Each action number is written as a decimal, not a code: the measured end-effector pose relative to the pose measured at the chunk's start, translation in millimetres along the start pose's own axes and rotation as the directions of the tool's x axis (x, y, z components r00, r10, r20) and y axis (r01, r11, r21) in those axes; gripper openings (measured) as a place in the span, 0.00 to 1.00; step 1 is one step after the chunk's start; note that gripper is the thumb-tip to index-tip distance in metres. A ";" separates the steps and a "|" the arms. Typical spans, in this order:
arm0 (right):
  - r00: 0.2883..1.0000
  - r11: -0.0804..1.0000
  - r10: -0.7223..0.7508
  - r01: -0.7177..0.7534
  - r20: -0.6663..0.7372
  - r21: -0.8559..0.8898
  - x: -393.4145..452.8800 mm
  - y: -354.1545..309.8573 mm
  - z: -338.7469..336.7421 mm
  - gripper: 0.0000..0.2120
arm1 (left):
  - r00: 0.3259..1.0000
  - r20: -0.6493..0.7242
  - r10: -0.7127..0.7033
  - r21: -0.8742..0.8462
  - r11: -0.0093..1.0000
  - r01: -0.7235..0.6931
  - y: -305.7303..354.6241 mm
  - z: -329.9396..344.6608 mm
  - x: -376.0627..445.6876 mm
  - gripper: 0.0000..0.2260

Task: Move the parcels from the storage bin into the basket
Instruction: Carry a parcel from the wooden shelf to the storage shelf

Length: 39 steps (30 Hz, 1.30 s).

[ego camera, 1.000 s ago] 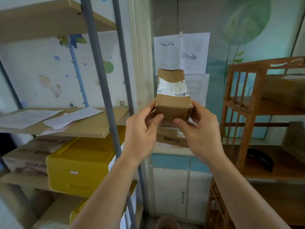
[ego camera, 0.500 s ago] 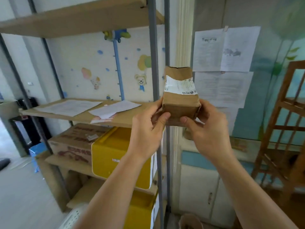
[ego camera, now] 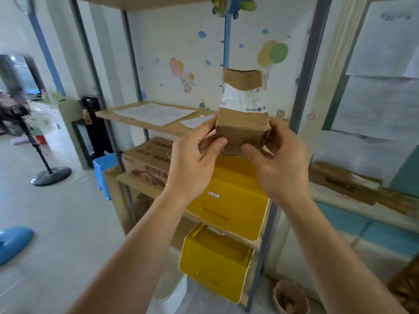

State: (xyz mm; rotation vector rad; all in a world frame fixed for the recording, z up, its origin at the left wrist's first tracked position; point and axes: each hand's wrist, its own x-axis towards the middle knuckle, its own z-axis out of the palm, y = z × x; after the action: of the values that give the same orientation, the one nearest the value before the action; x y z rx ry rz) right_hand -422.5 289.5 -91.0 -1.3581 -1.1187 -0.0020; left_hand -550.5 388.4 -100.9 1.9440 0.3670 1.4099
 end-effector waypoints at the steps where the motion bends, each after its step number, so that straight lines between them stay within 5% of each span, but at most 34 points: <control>1: 1.000 1.000 -0.003 0.002 0.008 0.011 2.6 2.1 6.7 0.27 | 1.000 -0.006 -0.014 0.006 1.000 0.014 -5.4 -4.0 1.6 0.19; 19: 0.982 0.987 0.010 -0.040 0.190 0.156 73.1 61.1 70.9 0.29 | 0.990 -0.131 -0.060 0.123 0.989 0.077 -72.0 -18.5 46.2 0.19; 39: 0.972 0.968 -0.033 -0.028 0.234 0.251 113.9 82.5 131.0 0.27 | 0.981 -0.193 -0.036 0.124 0.990 0.060 -124.1 -51.4 79.7 0.19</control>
State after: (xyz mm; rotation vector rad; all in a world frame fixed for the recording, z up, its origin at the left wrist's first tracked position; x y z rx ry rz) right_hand -396.7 479.3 -106.8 -1.1476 -1.2727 0.2995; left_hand -547.4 543.4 -119.3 1.8923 0.6041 1.5796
